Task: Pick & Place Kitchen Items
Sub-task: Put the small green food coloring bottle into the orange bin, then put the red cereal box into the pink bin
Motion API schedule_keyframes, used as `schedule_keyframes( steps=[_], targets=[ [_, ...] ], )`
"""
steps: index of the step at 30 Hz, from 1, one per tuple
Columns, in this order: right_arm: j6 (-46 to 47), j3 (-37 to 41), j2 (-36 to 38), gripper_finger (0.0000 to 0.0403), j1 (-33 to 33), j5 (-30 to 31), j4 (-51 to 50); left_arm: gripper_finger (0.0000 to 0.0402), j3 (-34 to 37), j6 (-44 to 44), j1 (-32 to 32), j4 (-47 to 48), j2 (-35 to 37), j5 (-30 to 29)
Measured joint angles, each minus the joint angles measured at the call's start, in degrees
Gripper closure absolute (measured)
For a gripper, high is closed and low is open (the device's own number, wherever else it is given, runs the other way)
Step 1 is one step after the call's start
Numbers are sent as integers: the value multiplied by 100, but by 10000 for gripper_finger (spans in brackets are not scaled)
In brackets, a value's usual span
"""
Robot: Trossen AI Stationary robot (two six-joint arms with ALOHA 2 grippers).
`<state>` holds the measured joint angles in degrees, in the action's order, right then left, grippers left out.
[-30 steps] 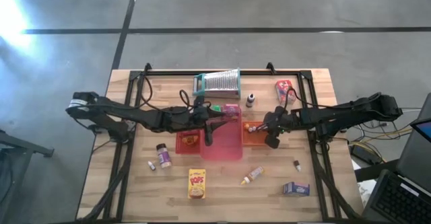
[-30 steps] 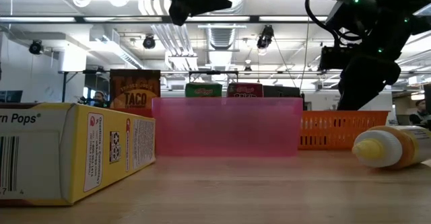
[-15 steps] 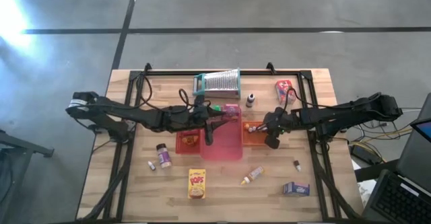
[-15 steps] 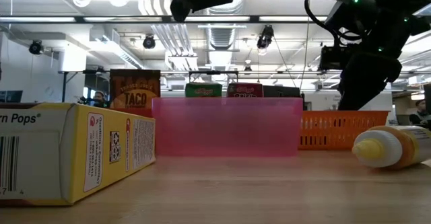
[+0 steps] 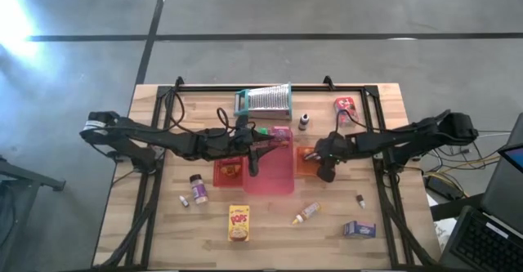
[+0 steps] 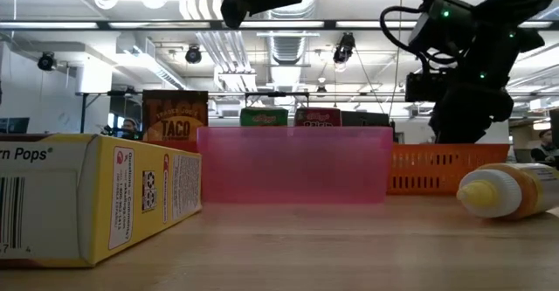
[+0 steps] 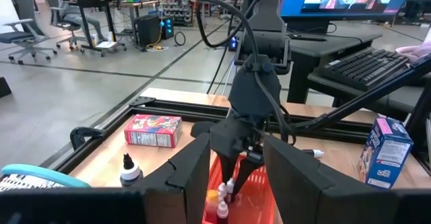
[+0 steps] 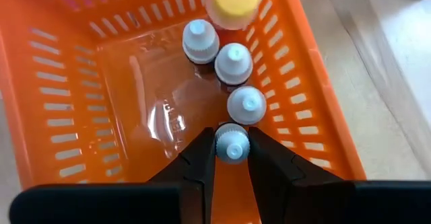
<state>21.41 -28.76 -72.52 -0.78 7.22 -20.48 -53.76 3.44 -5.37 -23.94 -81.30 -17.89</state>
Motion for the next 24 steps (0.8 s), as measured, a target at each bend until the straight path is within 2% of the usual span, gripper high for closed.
schedule_keyframes(
  steps=[6, 16, 24],
  targets=[
    [-196, -269, 2, 332, -5, -44, -276, 257, 0, -22, 0, 0, 1, 0],
    [-210, -307, -7, 280, -2, -128, -355, 257, 0, -22, 0, 11, 2, 0],
    [-259, -417, 6, 255, -2, -131, -543, 257, 0, -19, 0, 13, 2, 2]
  ],
)
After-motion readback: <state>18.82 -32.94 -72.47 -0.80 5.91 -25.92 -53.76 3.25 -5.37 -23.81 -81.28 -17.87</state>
